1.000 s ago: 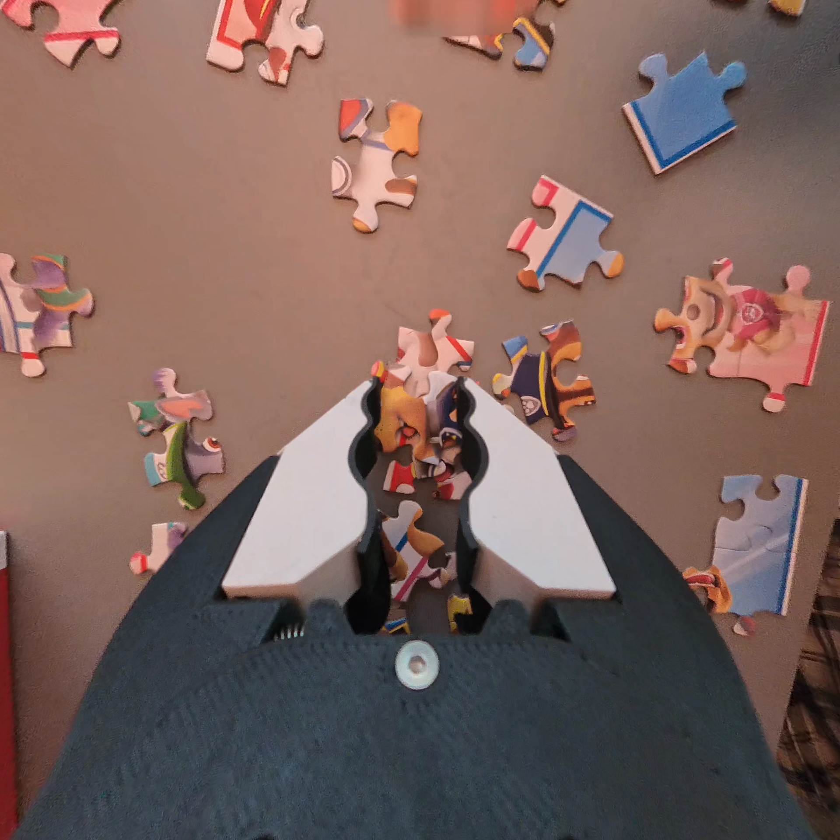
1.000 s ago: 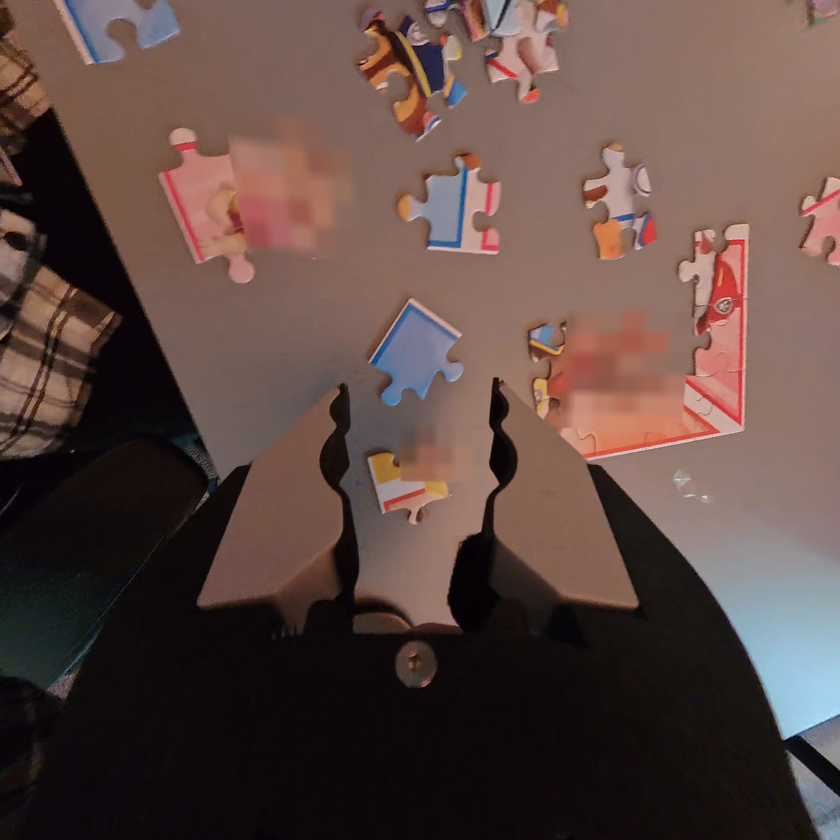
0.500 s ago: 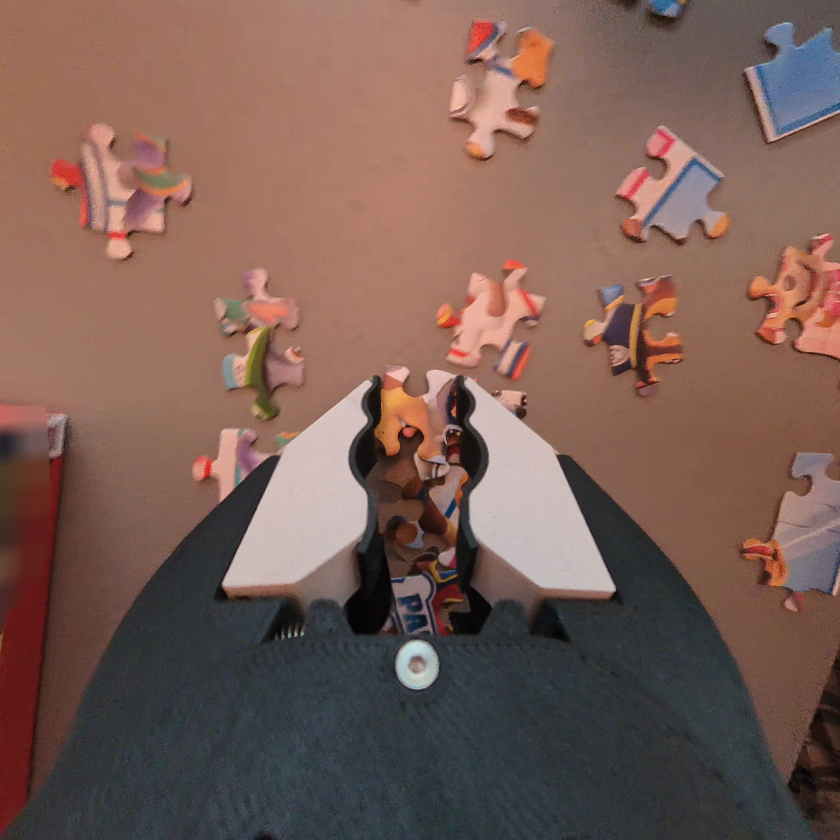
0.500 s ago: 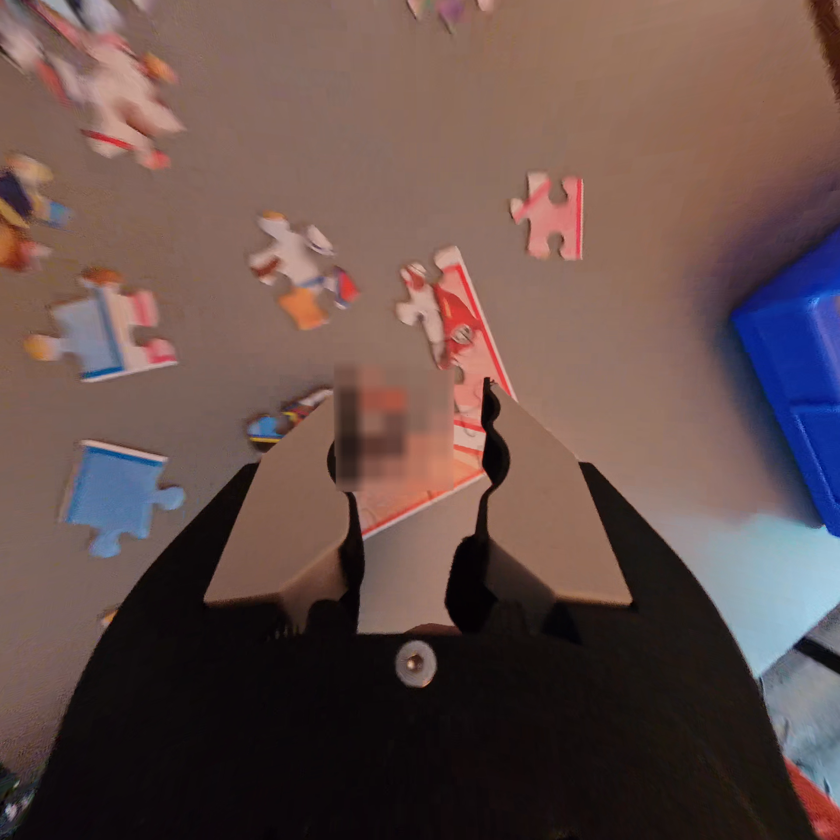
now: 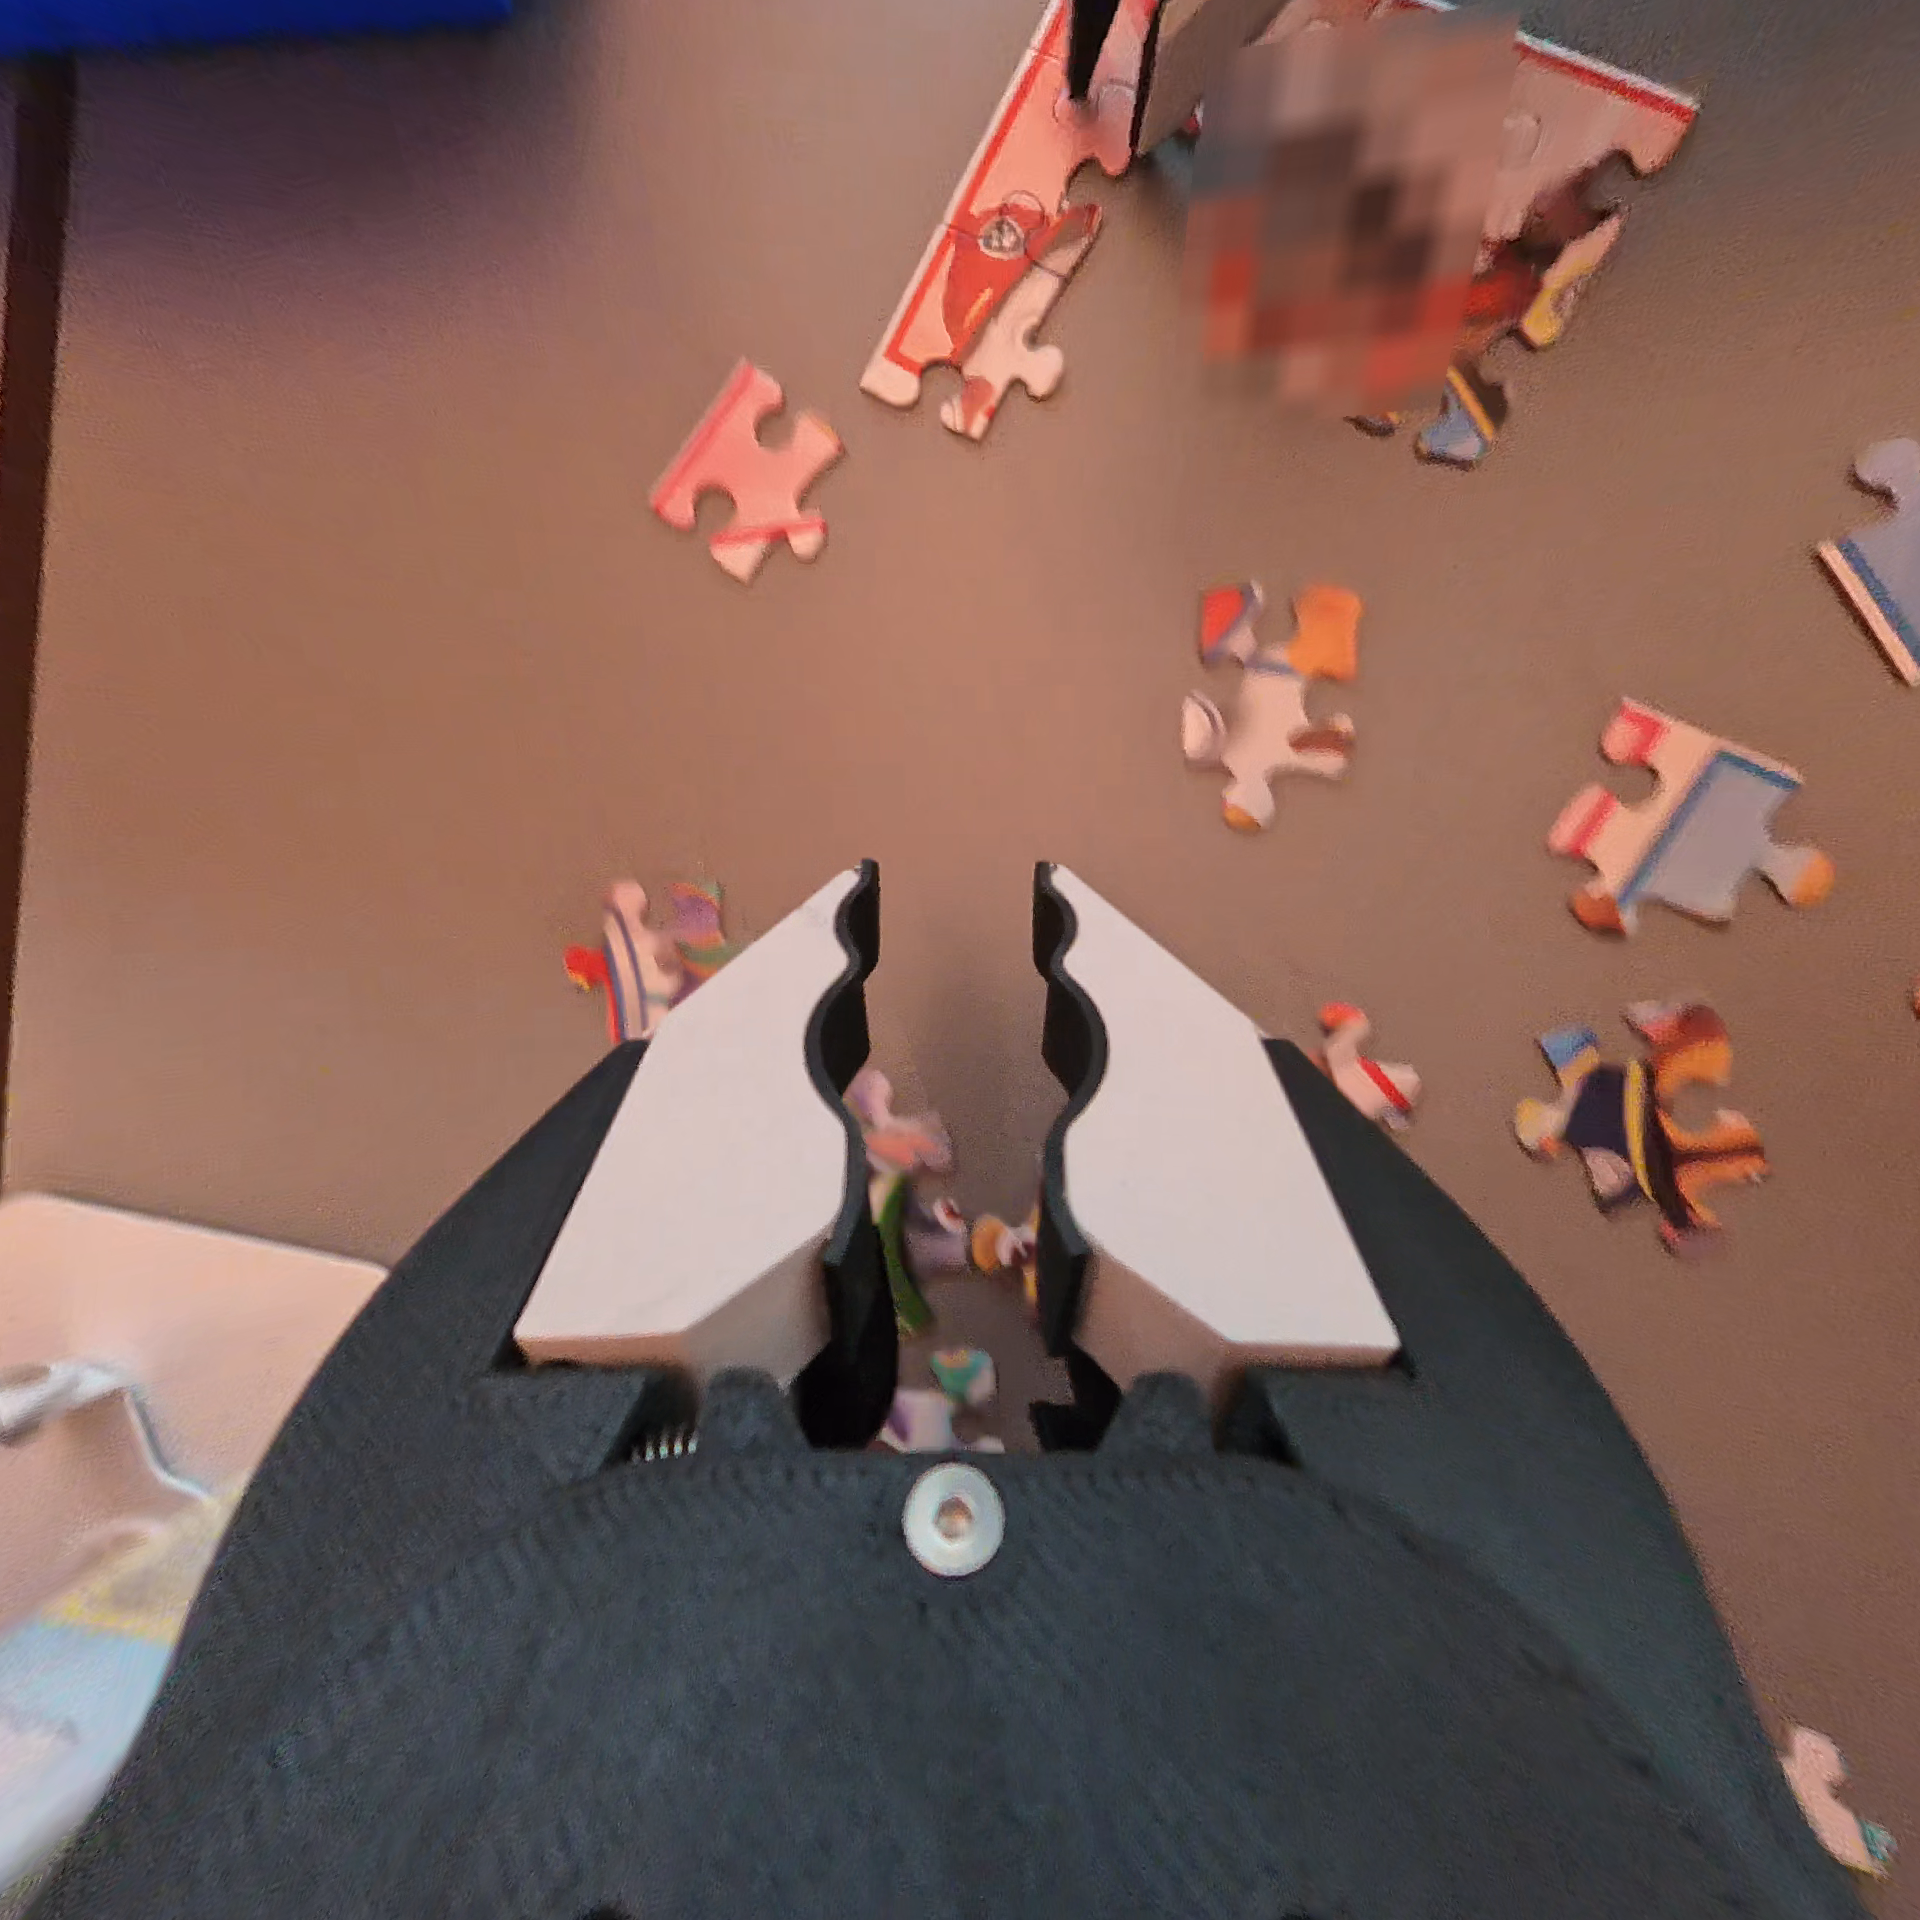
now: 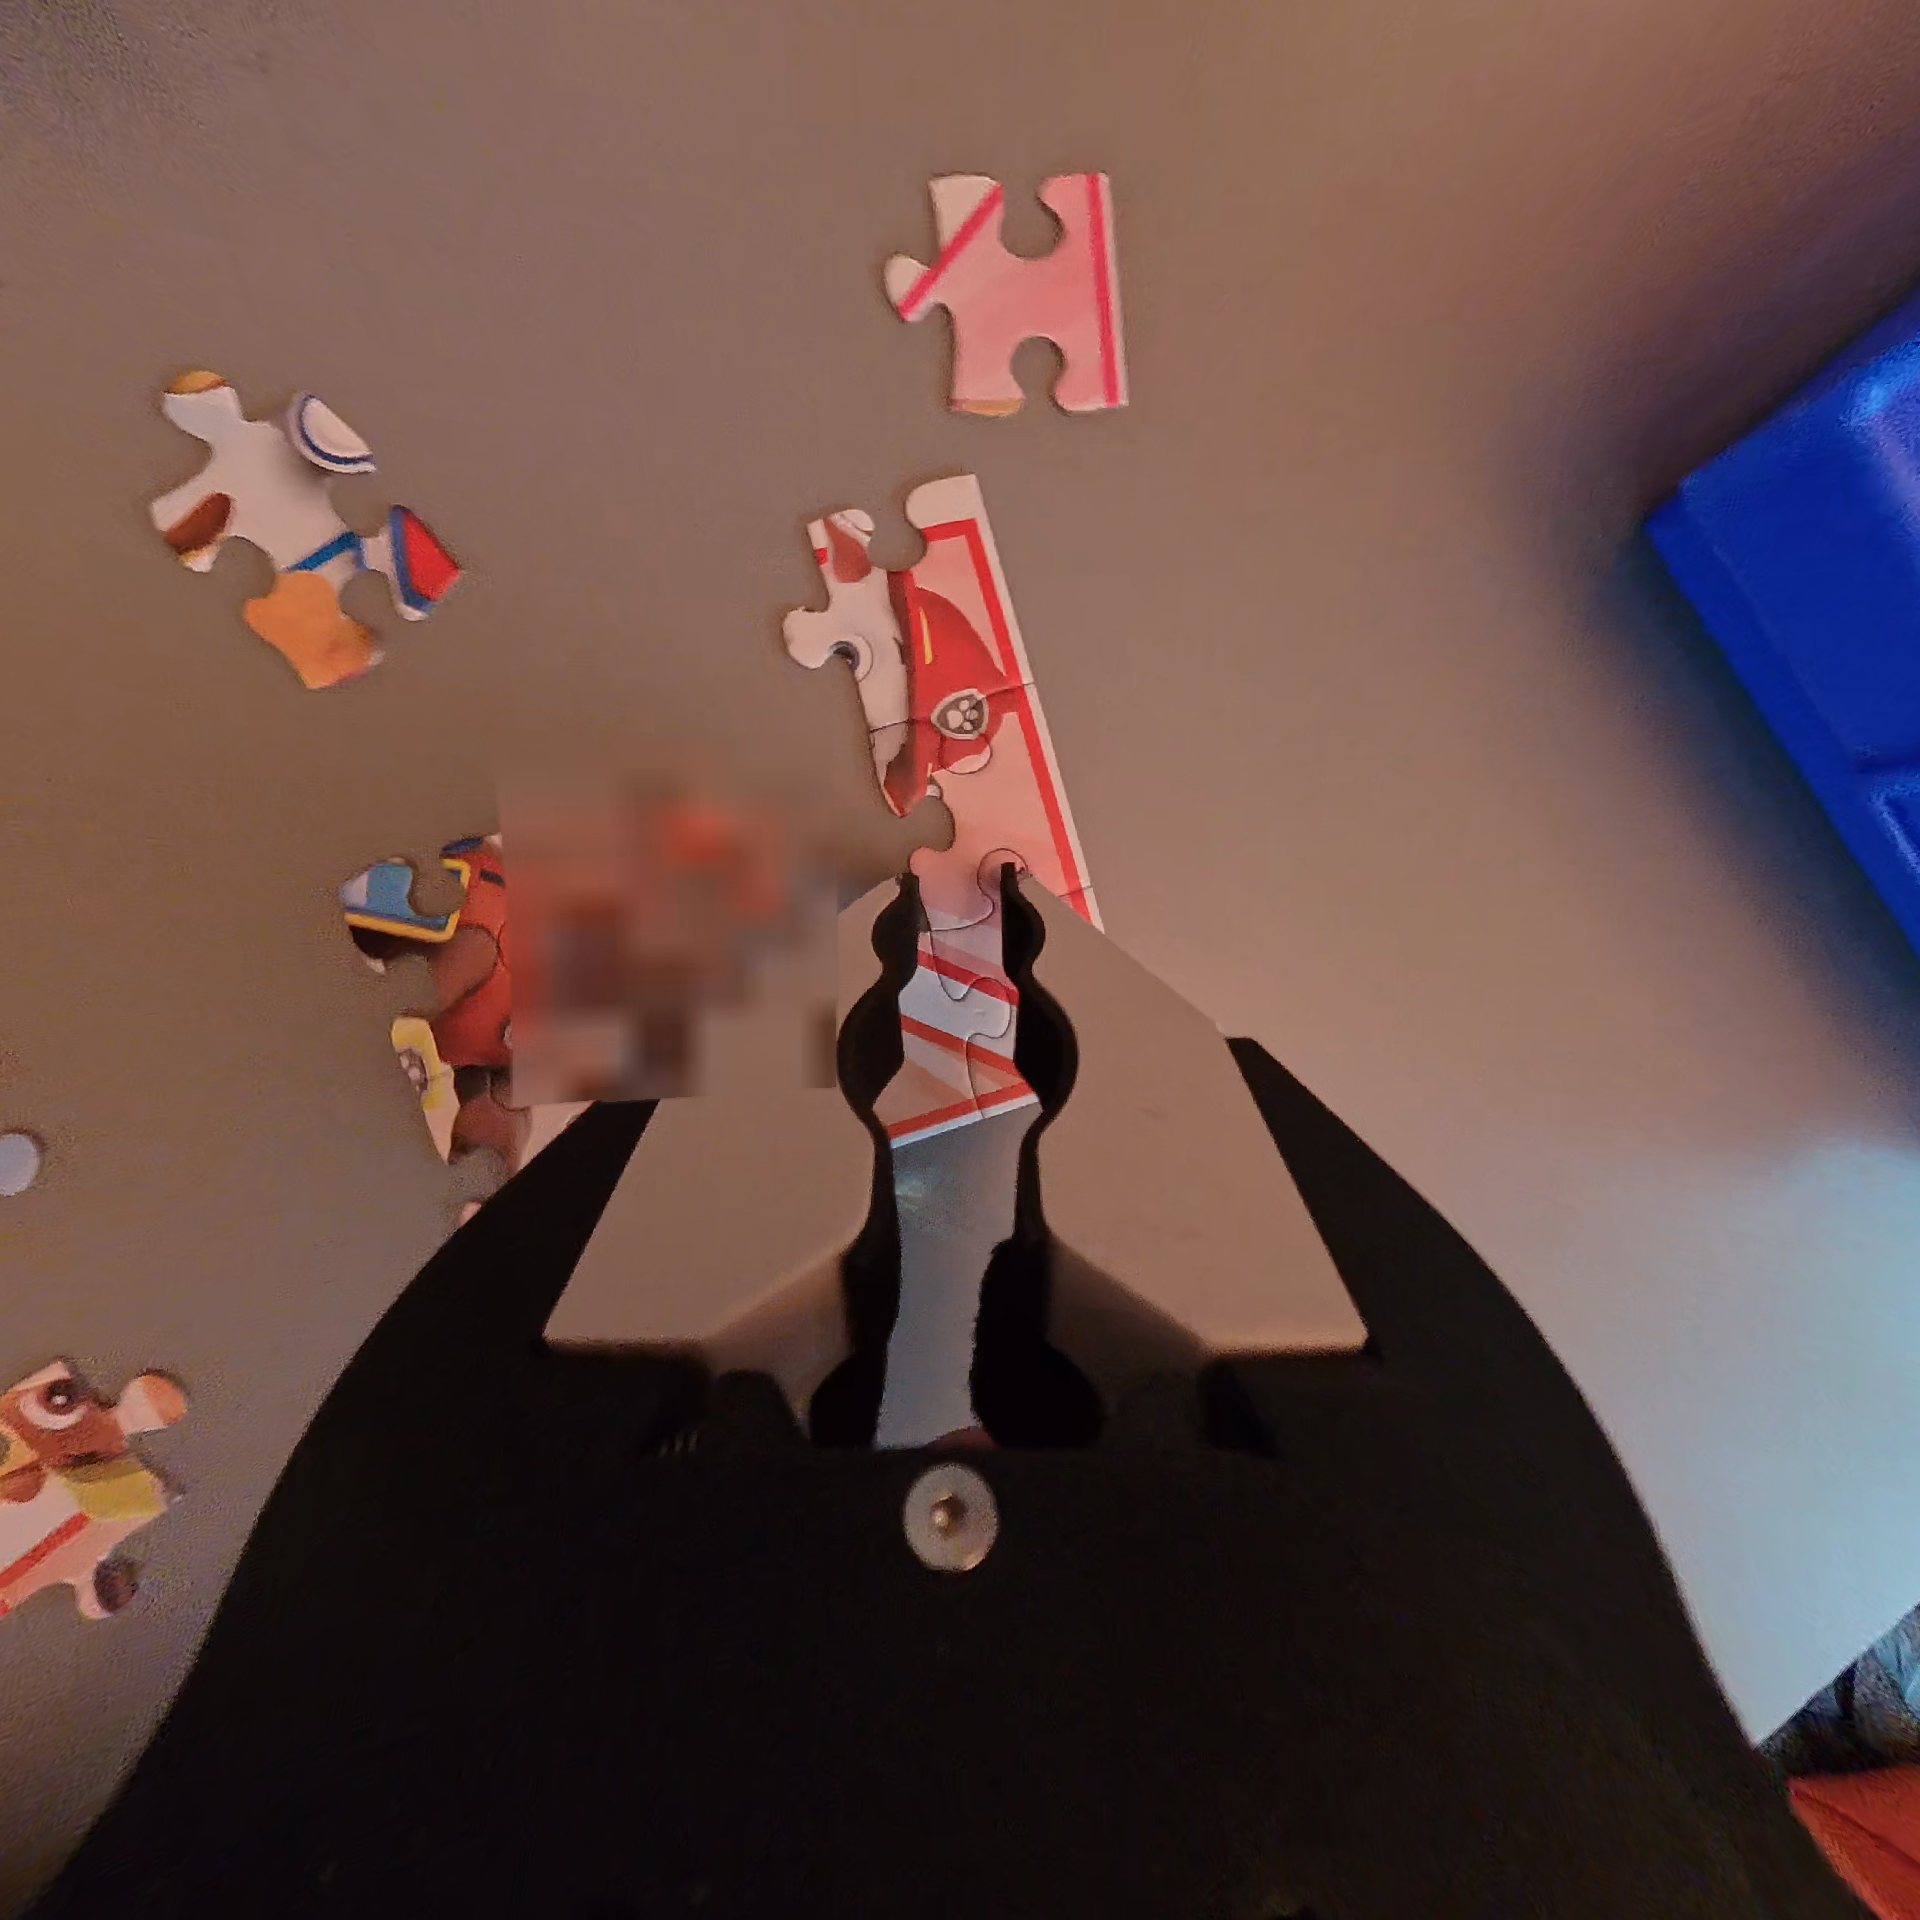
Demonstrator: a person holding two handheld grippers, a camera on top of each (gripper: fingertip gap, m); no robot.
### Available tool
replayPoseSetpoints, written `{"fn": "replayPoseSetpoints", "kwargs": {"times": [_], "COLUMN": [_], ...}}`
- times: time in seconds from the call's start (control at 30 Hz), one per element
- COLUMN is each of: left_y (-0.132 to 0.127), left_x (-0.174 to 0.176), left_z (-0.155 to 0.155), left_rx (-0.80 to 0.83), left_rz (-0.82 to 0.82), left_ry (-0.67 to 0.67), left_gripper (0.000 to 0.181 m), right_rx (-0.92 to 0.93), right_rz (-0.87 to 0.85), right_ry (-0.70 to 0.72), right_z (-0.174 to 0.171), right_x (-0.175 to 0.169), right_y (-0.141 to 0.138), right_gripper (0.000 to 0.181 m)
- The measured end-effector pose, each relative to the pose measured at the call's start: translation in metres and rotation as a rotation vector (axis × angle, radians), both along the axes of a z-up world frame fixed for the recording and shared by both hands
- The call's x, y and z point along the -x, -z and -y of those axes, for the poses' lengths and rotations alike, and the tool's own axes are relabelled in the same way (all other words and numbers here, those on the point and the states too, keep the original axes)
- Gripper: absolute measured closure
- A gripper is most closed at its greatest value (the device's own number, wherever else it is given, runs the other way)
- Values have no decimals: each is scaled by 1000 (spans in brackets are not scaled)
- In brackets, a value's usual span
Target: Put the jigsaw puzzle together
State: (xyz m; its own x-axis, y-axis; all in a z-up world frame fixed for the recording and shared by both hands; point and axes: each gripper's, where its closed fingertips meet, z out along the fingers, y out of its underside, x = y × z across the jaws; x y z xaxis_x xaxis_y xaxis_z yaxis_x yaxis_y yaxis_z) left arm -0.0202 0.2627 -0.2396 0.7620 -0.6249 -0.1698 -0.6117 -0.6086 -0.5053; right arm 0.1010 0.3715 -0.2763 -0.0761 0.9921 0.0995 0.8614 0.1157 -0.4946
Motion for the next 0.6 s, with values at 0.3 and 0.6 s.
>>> {"fn": "replayPoseSetpoints", "kwargs": {"times": [0.3, 0.6], "left_y": [19, 19], "left_x": [-17, -60], "left_z": [-88, -68], "left_rx": [24, 58], "left_rz": [14, 30], "left_ry": [40, 176], "left_gripper": [147, 144], "right_rx": [-41, 84], "right_rz": [-31, -13], "right_ry": [37, 96], "right_z": [-31, -22], "right_x": [-14, -53], "right_y": [-2, -10], "right_gripper": [170, 141]}}
